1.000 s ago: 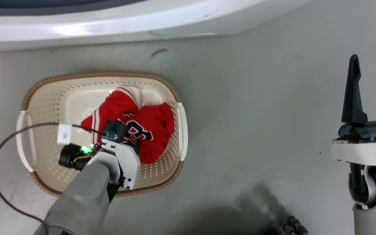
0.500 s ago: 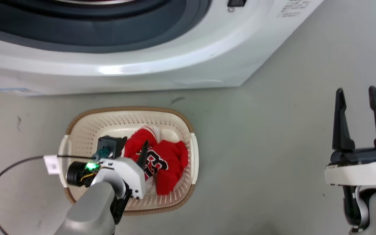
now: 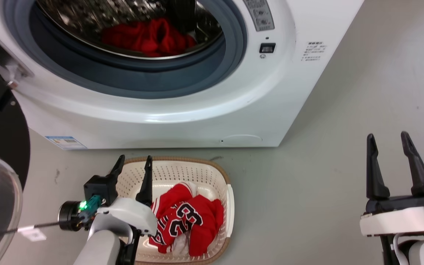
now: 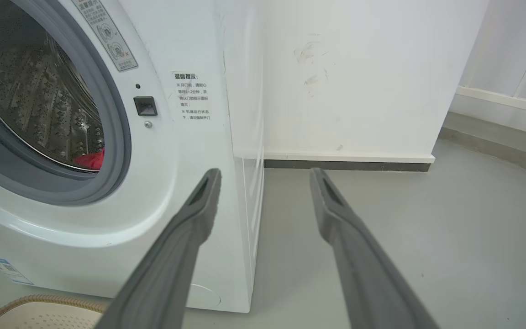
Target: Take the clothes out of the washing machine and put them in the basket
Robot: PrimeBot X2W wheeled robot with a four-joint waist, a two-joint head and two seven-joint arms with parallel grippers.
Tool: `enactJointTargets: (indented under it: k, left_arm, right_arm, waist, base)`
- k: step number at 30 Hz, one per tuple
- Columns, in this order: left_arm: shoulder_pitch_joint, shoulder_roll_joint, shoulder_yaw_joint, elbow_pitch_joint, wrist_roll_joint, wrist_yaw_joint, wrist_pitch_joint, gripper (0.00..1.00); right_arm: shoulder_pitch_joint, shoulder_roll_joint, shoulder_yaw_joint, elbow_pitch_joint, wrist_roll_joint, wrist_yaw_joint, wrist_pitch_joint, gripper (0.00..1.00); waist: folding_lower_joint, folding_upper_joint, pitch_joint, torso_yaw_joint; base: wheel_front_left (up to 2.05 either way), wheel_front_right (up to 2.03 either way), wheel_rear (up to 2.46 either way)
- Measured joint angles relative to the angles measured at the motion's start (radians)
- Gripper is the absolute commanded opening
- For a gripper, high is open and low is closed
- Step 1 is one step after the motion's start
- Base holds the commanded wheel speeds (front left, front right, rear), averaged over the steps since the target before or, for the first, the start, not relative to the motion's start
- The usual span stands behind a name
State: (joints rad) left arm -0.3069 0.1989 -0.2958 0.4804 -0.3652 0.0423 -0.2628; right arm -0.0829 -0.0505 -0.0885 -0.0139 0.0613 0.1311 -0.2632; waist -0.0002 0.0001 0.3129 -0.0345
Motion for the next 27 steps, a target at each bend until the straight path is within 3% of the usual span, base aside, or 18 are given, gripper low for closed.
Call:
enactJointTargets:
  k: [8, 13, 21, 27]
  left_arm:
    - [0.108, -0.049, 0.146, -0.194, 0.092, 0.002, 0.000, 1.00]
    - [0.083, -0.057, 0.175, -0.193, 0.143, -0.024, 0.000, 1.00]
    - [-0.197, -0.039, 0.156, -0.031, 0.194, -0.069, 0.011, 1.00]
    - [-0.473, 0.004, 0.132, 0.129, 0.210, -0.110, 0.102, 1.00]
  right_arm:
    - [0.042, 0.000, 0.006, 0.005, -0.001, 0.000, 0.000, 1.00]
    - [0.045, 0.000, 0.009, 0.005, -0.001, 0.000, 0.000, 1.00]
    - [0.002, 0.000, 0.025, -0.009, 0.000, 0.000, 0.000, 1.00]
    - [-0.047, 0.000, 0.034, -0.014, 0.013, 0.000, 0.000, 1.00]
  waist:
    - [-0.0001, 0.0000, -0.080, 0.011]
    - [0.0000, 0.0000, -0.082, 0.010]
    - [0.0002, 0.0000, -0.019, -0.009]
    - [0.0002, 0.0000, 0.056, -0.046]
  base:
    - [0.00, 0.00, 0.00]
    - [0.00, 0.00, 0.00]
    - [0.00, 0.00, 0.00]
    - [0.00, 0.00, 0.00]
